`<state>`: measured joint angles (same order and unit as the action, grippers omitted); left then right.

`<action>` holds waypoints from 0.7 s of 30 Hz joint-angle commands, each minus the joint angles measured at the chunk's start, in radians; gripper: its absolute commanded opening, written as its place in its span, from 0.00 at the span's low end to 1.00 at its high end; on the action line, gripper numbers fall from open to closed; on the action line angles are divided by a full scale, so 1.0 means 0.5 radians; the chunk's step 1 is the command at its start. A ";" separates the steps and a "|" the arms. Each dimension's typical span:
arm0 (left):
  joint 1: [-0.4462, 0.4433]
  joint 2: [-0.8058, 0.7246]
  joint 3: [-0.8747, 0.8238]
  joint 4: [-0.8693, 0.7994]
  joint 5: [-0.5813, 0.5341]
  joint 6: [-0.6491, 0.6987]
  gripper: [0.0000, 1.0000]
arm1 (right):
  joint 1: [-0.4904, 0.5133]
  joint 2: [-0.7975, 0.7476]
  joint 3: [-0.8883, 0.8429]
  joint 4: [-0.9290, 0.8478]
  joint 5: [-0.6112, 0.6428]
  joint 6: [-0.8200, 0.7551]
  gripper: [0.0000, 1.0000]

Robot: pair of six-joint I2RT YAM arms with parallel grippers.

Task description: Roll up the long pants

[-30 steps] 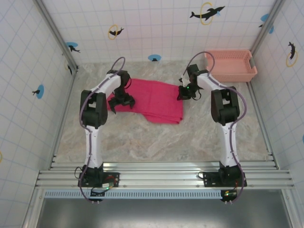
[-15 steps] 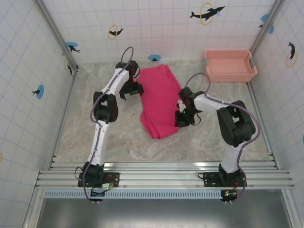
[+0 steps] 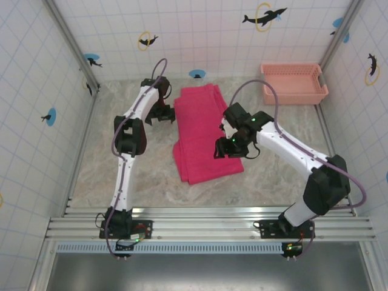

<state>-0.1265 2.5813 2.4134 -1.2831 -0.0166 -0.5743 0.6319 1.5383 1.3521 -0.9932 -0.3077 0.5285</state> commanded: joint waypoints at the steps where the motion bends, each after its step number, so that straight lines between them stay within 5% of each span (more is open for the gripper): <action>1: 0.048 -0.273 -0.001 -0.090 -0.241 0.259 0.97 | 0.171 -0.007 0.132 -0.402 0.382 -0.807 0.63; 5: 0.068 -0.581 -0.208 -0.103 -0.383 0.300 0.98 | 0.468 0.074 0.085 -0.360 0.867 -1.496 0.64; 8: 0.067 -0.826 -0.542 -0.008 -0.430 0.331 0.98 | 0.571 0.168 -0.046 -0.149 0.998 -1.790 0.63; 21: 0.067 -1.532 -1.681 0.225 -0.277 0.302 0.97 | 0.679 0.529 -0.262 0.392 1.139 -1.871 0.62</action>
<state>-0.0914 1.8793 1.6150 -1.1893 -0.1791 -0.4332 0.9607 1.7630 1.2240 -0.8635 0.2222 -0.3862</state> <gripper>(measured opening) 0.975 0.625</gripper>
